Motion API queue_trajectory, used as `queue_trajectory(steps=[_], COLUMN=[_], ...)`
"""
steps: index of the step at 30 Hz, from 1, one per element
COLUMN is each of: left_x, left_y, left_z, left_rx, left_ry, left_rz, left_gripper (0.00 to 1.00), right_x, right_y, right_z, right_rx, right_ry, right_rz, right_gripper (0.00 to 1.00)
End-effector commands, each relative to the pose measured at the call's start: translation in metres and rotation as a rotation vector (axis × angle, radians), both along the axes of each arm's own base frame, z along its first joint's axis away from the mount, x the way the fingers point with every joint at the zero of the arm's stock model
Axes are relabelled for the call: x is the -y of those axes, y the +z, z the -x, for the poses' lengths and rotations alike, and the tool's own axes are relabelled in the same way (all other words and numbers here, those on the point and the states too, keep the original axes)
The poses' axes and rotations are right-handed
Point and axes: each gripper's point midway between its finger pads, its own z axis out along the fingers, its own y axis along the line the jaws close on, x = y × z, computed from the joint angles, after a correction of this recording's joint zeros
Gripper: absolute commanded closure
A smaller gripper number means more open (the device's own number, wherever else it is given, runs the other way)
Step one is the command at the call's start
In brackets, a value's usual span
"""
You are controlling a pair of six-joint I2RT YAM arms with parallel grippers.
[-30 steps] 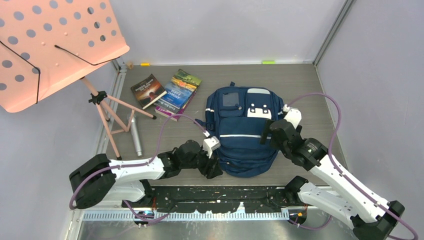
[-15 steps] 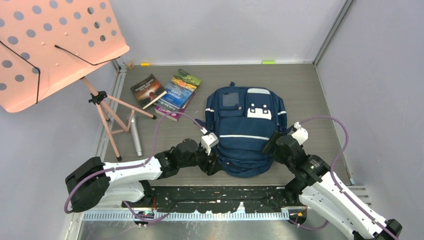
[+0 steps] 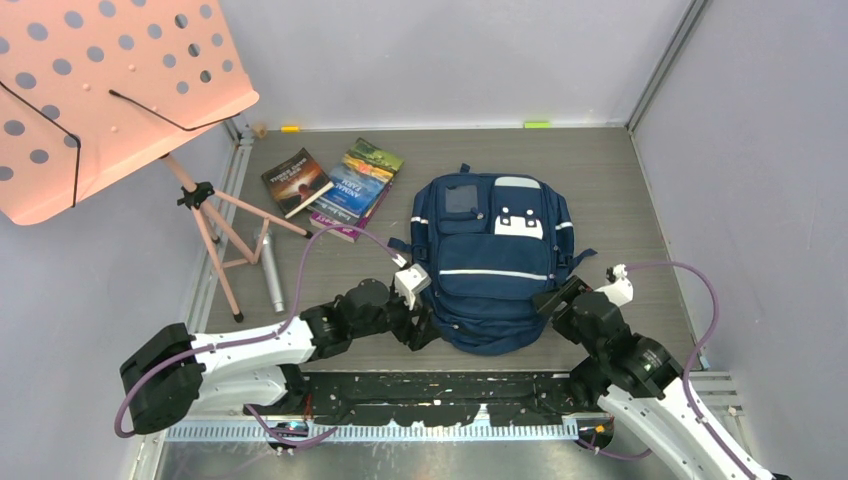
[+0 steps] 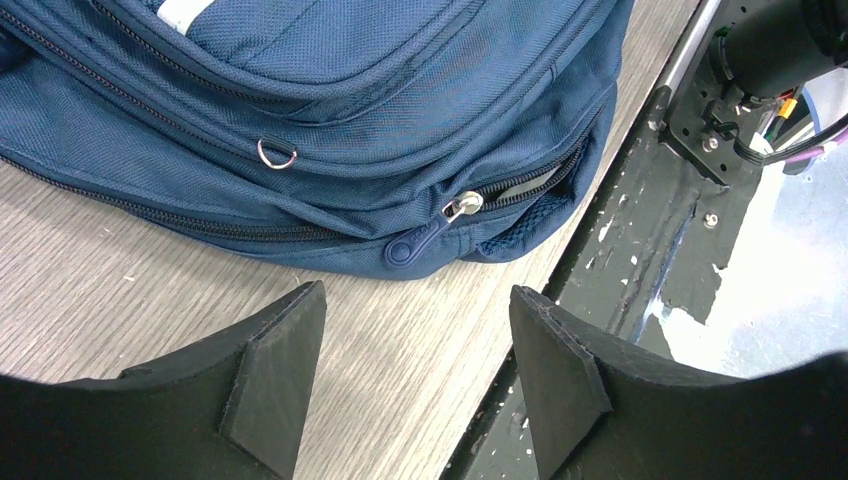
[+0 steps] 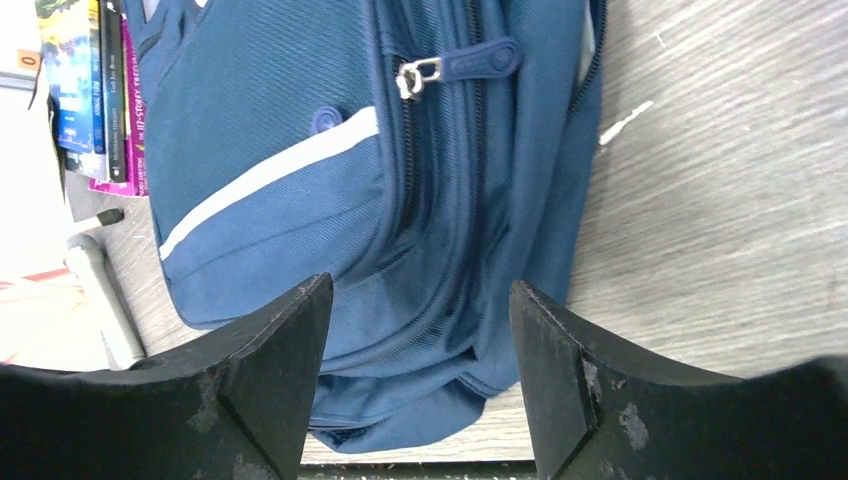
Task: Pack the student bag
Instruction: Unzip the student bag at the center of the board.
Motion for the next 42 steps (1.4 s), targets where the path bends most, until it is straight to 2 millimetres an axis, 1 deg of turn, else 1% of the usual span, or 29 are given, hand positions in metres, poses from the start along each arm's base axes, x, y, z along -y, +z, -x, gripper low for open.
queue_trajectory(steps=[1, 4, 7, 8, 9, 11, 12, 13, 14, 15, 16, 17, 18, 19, 20, 21, 22, 23, 24, 25, 26, 27, 28, 29, 30, 32, 37, 39, 42], left_x=[-0.002, -0.001, 0.001, 0.002, 0.002, 0.002, 0.002, 0.002, 0.001, 0.001, 0.000, 0.000, 0.000, -0.001, -0.001, -0.003, -0.004, -0.004, -0.005, -0.004, -0.003, -0.002, -0.001, 0.000, 0.002, 0.005, 0.011, 0.015, 0.024], left_y=[0.004, 0.004, 0.004, 0.004, 0.004, 0.004, 0.004, 0.004, 0.004, 0.004, 0.005, 0.006, 0.006, 0.007, 0.008, 0.008, 0.008, 0.009, 0.009, 0.011, 0.012, 0.015, 0.018, 0.021, 0.023, 0.029, 0.035, 0.035, 0.035], left_z=[-0.004, -0.004, -0.004, -0.004, -0.004, -0.003, -0.003, -0.003, -0.003, -0.003, -0.003, -0.003, -0.003, -0.003, -0.002, -0.002, -0.002, -0.003, -0.003, -0.003, -0.002, -0.001, 0.000, 0.000, 0.000, -0.001, -0.004, -0.003, -0.003], left_rx=[0.036, 0.037, 0.032, 0.030, 0.030, 0.031, 0.033, 0.034, 0.033, 0.035, 0.034, 0.036, 0.036, 0.037, 0.042, 0.042, 0.046, 0.049, 0.052, 0.056, 0.057, 0.059, 0.059, 0.059, 0.058, 0.058, 0.063, 0.059, 0.053], left_ry=[0.013, 0.014, 0.008, 0.005, 0.004, 0.000, -0.001, -0.002, -0.001, -0.003, -0.002, -0.002, -0.001, -0.003, -0.006, -0.007, -0.005, -0.002, 0.000, -0.001, -0.006, -0.012, -0.018, -0.021, -0.023, -0.024, -0.025, -0.040, -0.071], left_rz=[0.002, 0.006, 0.004, 0.003, 0.003, 0.004, 0.003, 0.000, -0.002, -0.002, -0.003, -0.002, -0.004, -0.006, -0.006, -0.014, -0.017, -0.017, -0.016, -0.006, 0.004, 0.017, 0.026, 0.035, 0.040, 0.056, 0.068, 0.074, 0.082], left_gripper=[0.30, 0.29, 0.29, 0.29, 0.29, 0.28, 0.28, 0.28, 0.28, 0.28, 0.28, 0.28, 0.28, 0.28, 0.28, 0.28, 0.28, 0.28, 0.28, 0.27, 0.26, 0.25, 0.24, 0.24, 0.23, 0.22, 0.22, 0.23, 0.26], right_x=[0.012, 0.009, 0.006, 0.003, 0.001, -0.004, -0.008, -0.009, -0.012, -0.012, -0.015, -0.016, -0.020, -0.023, -0.026, -0.027, -0.029, -0.028, -0.027, -0.028, -0.028, -0.028, -0.028, -0.026, -0.026, -0.024, -0.018, -0.017, -0.017], right_y=[-0.004, -0.006, -0.014, -0.012, -0.016, -0.018, -0.016, -0.021, -0.018, -0.024, -0.023, -0.024, -0.022, -0.015, -0.014, -0.005, 0.002, 0.003, 0.006, 0.015, 0.024, 0.029, 0.041, 0.044, 0.056, 0.070, 0.100, 0.110, 0.117], right_z=[0.012, 0.014, 0.011, 0.007, 0.007, 0.001, -0.003, -0.005, -0.009, -0.010, -0.015, -0.017, -0.021, -0.024, -0.026, -0.028, -0.030, -0.030, -0.030, -0.032, -0.033, -0.033, -0.035, -0.035, -0.036, -0.038, -0.042, -0.044, -0.045], right_rx=[-0.034, -0.036, -0.047, -0.032, -0.041, -0.035, -0.021, -0.034, -0.020, -0.034, -0.026, -0.025, -0.020, -0.007, -0.013, -0.004, -0.003, -0.006, -0.009, 0.004, 0.019, 0.025, 0.047, 0.053, 0.076, 0.112, 0.190, 0.214, 0.233], right_ry=[-0.041, -0.029, -0.025, -0.023, -0.018, -0.011, -0.008, -0.008, -0.007, -0.010, -0.011, -0.009, 0.002, 0.011, 0.019, 0.028, 0.033, 0.040, 0.043, 0.051, 0.052, 0.058, 0.060, 0.061, 0.059, 0.054, 0.026, 0.018, 0.017], right_rz=[-0.001, -0.014, -0.012, -0.023, -0.019, -0.026, -0.037, -0.027, -0.036, -0.023, -0.024, -0.023, -0.024, -0.027, -0.022, -0.018, -0.011, 0.006, 0.018, 0.023, 0.020, 0.029, 0.022, 0.034, 0.025, 0.025, 0.017, 0.009, 0.003], right_gripper=[0.29, 0.29, 0.29, 0.29, 0.29, 0.29, 0.29, 0.29, 0.29, 0.29, 0.31, 0.38, 0.43, 0.51, 0.54, 0.60, 0.63, 0.70, 0.73, 0.77, 0.79, 0.84, 0.91, 0.94, 0.99, 0.99, 0.99, 0.99, 0.99])
